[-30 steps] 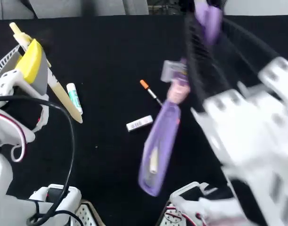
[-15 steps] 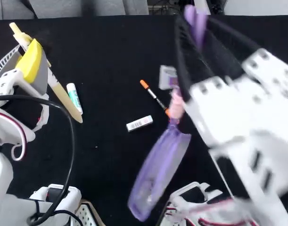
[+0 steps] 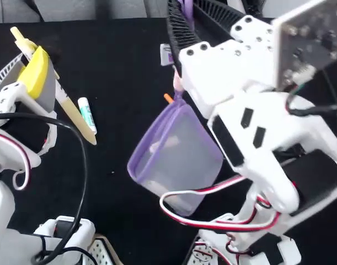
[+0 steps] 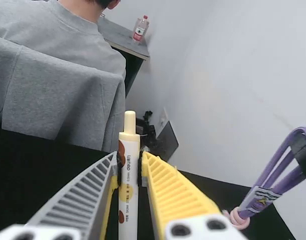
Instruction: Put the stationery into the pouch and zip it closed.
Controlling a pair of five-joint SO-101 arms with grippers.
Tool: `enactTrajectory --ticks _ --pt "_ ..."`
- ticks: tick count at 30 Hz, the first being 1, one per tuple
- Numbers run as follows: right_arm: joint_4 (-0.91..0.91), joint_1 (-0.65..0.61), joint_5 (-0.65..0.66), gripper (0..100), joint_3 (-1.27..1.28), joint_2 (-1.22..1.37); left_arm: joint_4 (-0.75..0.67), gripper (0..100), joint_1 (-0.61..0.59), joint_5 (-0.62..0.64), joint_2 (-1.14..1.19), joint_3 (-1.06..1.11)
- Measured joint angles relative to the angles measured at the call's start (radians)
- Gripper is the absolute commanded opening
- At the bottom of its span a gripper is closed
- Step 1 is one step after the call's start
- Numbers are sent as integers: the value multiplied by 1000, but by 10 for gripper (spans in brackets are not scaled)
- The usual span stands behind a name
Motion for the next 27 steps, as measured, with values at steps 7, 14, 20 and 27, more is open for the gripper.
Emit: enactTrajectory --ticks 7,14,20,27 --pt "20 2 0 11 -20 -60 -34 30 0 77 0 176" --pt "28 2 0 11 -20 -41 -199 30 48 207 14 522" --pt "28 3 0 11 -20 31 -216 30 74 258 14 592" --pt "23 3 3 11 -20 101 -216 30 -46 265 14 621"
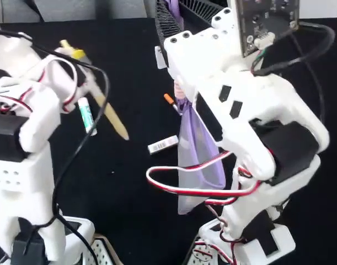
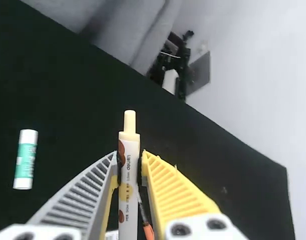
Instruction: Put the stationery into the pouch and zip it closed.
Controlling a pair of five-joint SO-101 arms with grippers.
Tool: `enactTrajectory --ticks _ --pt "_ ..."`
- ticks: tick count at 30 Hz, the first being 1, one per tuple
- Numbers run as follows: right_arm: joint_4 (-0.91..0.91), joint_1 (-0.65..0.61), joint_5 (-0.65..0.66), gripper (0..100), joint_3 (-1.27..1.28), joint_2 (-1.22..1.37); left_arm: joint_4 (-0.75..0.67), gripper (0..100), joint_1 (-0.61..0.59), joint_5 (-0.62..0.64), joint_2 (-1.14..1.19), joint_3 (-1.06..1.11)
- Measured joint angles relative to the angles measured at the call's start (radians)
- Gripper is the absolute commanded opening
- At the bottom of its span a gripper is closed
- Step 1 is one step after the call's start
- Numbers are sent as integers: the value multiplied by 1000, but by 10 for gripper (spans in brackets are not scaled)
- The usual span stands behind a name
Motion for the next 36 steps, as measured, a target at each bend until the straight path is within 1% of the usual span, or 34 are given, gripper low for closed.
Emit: enactTrajectory --ticks 5,9,12,15,19,21,24,28,33,36 --pt "-28 0 120 11 -61 0 -6 30 -149 2 0 95" --pt "-20 0 186 11 -141 0 -6 30 -213 3 0 216" --pt "9 20 196 11 -155 -2 -6 30 -224 2 0 311" --pt "-2 101 196 11 -138 0 -17 30 -226 2 2 391" --pt "-21 209 198 11 -137 0 -110 30 -226 2 2 506" --pt "-21 232 198 11 -150 0 -163 30 -226 2 2 559" --pt "-21 239 198 11 -164 0 -215 30 -226 2 2 623" --pt "-21 241 196 11 -163 2 -233 30 -226 2 2 641" --pt "-21 238 196 11 -69 46 -233 30 -226 0 2 641" --pt "-23 186 198 11 11 94 -233 30 -226 0 2 641"
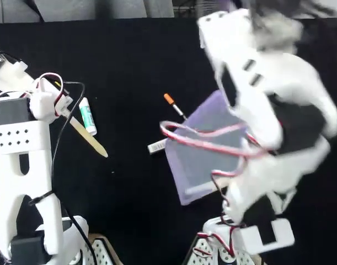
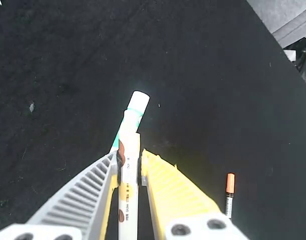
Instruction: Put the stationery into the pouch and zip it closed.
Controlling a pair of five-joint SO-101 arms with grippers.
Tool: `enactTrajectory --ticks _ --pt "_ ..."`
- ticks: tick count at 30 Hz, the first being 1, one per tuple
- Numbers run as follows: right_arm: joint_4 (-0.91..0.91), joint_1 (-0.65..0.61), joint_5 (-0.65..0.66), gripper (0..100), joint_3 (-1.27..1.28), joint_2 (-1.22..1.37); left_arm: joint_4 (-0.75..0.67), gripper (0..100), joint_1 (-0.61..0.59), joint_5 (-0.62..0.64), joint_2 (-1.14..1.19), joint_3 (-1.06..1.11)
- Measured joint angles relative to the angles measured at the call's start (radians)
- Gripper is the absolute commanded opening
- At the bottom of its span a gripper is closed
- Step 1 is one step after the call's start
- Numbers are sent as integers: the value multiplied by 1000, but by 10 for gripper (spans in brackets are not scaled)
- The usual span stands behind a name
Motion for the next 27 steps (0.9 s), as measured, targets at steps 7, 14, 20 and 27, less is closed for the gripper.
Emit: enactTrajectory --ticks 7,14,20,27 --pt "0 -235 2 11 32 66 -2 30 0 29 0 29" --pt "0 -258 6 11 -92 44 -3 30 0 106 2 52" --pt "0 -203 6 11 -210 -35 -3 30 0 106 2 52" --pt "25 -199 6 11 -226 -87 -3 30 0 106 2 52"
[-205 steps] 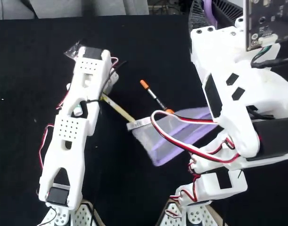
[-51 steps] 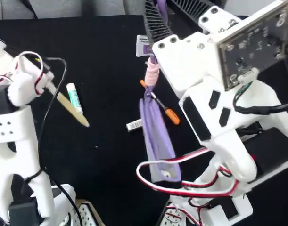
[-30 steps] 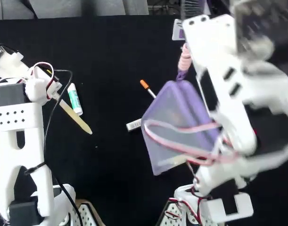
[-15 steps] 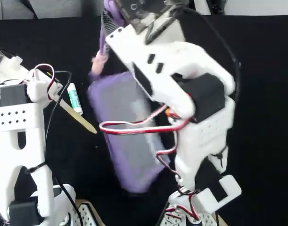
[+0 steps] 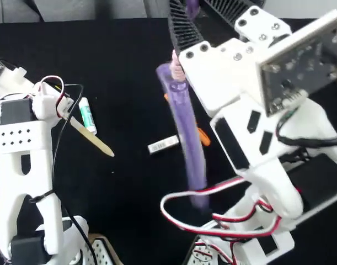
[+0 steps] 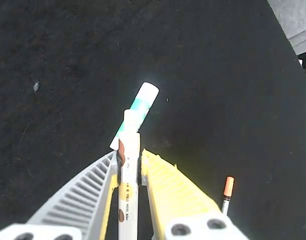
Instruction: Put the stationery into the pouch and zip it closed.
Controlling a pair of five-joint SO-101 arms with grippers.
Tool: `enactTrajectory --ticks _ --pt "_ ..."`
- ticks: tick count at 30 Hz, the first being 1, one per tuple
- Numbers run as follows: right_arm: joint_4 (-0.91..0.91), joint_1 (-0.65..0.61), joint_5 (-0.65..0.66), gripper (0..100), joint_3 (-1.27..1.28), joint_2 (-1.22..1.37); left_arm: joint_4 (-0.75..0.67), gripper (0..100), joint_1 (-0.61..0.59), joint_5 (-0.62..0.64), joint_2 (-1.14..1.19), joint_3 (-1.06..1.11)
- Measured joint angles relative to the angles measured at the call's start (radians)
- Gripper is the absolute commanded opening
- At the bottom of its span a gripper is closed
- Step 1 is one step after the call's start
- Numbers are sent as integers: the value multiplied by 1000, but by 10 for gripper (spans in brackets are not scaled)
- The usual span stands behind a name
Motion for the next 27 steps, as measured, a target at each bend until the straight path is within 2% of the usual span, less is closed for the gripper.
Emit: enactTrajectory --ticks 12,21,27 --pt "203 -2 0 11 -6 -104 0 30 0 0 0 0" --pt "305 -144 0 11 -6 -199 0 30 0 0 0 0" --pt "365 -167 0 11 -8 -238 0 30 0 0 0 0"
